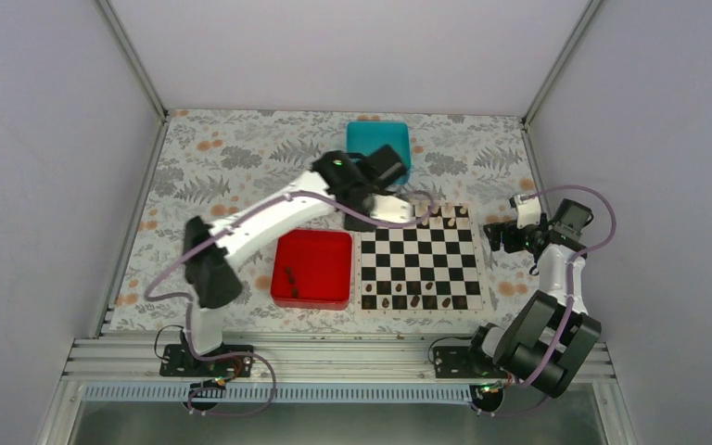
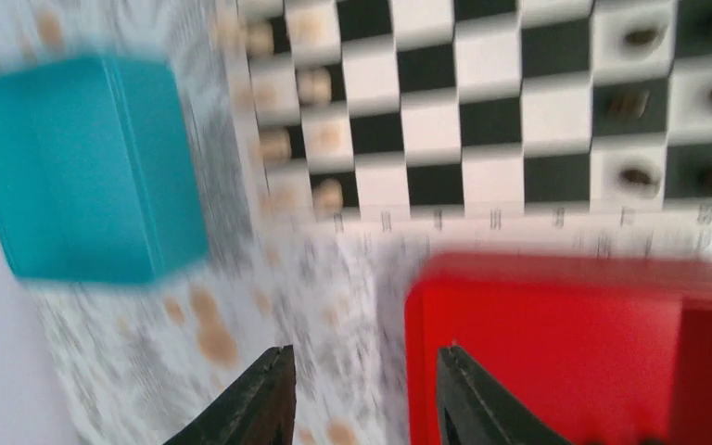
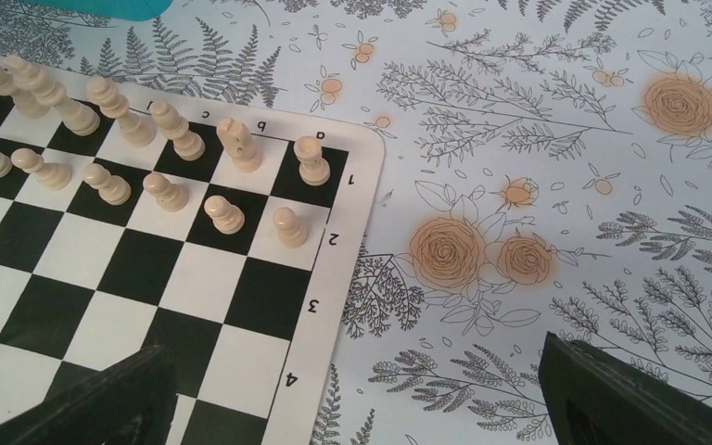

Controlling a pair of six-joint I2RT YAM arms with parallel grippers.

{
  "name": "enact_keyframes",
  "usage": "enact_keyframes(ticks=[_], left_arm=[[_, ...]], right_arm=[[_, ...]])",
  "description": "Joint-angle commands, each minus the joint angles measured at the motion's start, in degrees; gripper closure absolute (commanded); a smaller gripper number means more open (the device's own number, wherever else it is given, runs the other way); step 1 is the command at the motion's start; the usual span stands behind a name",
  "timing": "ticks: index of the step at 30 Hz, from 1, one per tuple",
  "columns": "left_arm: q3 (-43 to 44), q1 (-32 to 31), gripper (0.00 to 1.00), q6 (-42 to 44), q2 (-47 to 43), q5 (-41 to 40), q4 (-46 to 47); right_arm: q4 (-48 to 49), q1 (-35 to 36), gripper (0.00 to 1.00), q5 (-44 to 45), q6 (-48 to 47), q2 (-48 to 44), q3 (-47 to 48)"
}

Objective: Set up the chess pieces on the board
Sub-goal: Pick up the chess piece from the storage box.

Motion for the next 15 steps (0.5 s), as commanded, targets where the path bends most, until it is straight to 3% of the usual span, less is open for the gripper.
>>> enact_keyframes(ticks=[1,7,15], left_arm=[[-19.76,5.03,0.61,-1.41,-11.23,-0.92,3.82],[-41.43,8.97,0.62,-3.72,-22.78,-0.27,7.07],[-53.0,10.73,0.61,-5.29,-25.98,0.17,12.05]], right_arm=[[0.04,-0.68,0.0,-1.02,-0.7,0.75,-0.4],[-0.81,-0.68,0.0,-1.12,-0.68,0.62,-0.16],[-1.18,-0.68,0.0,-1.15,-0.97,1.53,-0.21]])
